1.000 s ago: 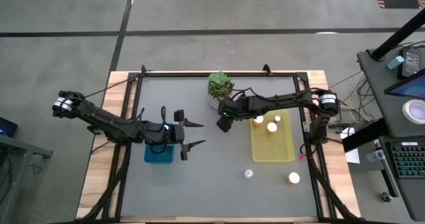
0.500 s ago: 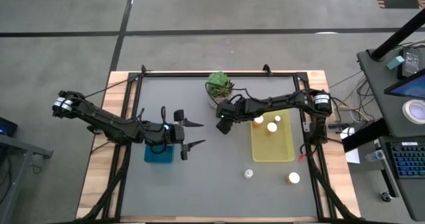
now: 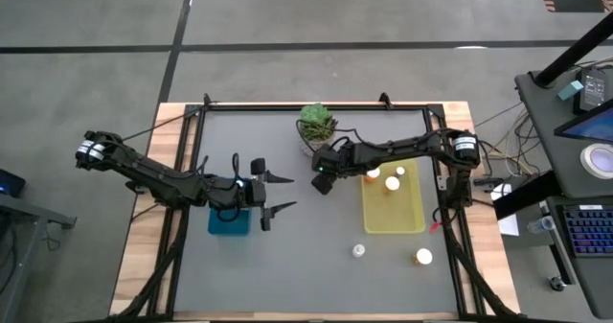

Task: Pick and place medicine bottles into bin by pill shape (circle, oval)
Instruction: Put the blue tablet bottle into the left blue bin

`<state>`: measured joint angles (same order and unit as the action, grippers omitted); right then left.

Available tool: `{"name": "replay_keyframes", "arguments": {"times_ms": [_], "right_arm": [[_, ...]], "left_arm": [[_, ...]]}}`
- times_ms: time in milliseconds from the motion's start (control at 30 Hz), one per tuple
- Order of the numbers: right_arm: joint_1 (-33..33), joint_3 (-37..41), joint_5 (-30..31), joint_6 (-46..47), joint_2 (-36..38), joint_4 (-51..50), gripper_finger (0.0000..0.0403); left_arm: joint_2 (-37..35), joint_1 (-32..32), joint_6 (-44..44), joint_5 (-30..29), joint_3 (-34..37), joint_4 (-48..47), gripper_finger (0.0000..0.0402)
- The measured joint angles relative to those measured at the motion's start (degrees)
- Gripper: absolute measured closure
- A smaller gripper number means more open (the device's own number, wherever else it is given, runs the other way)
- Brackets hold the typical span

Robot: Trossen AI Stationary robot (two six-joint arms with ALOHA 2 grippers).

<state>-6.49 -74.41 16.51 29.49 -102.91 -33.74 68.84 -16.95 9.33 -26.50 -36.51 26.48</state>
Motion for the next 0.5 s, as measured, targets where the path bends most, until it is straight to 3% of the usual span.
{"name": "replay_keyframes", "arguments": {"times_ms": [167,500], "right_arm": [[1.3,0.0,0.0,-0.8,0.5,0.0,0.0301],[10.2,0.0,0.0,-7.1,3.4,1.0,0.0284]], "left_arm": [[0.0,0.0,-1.6,0.0,0.0,0.0,0.0152],[0.0,-0.1,-9.2,0.5,0.3,-7.3,0.0152]]}}
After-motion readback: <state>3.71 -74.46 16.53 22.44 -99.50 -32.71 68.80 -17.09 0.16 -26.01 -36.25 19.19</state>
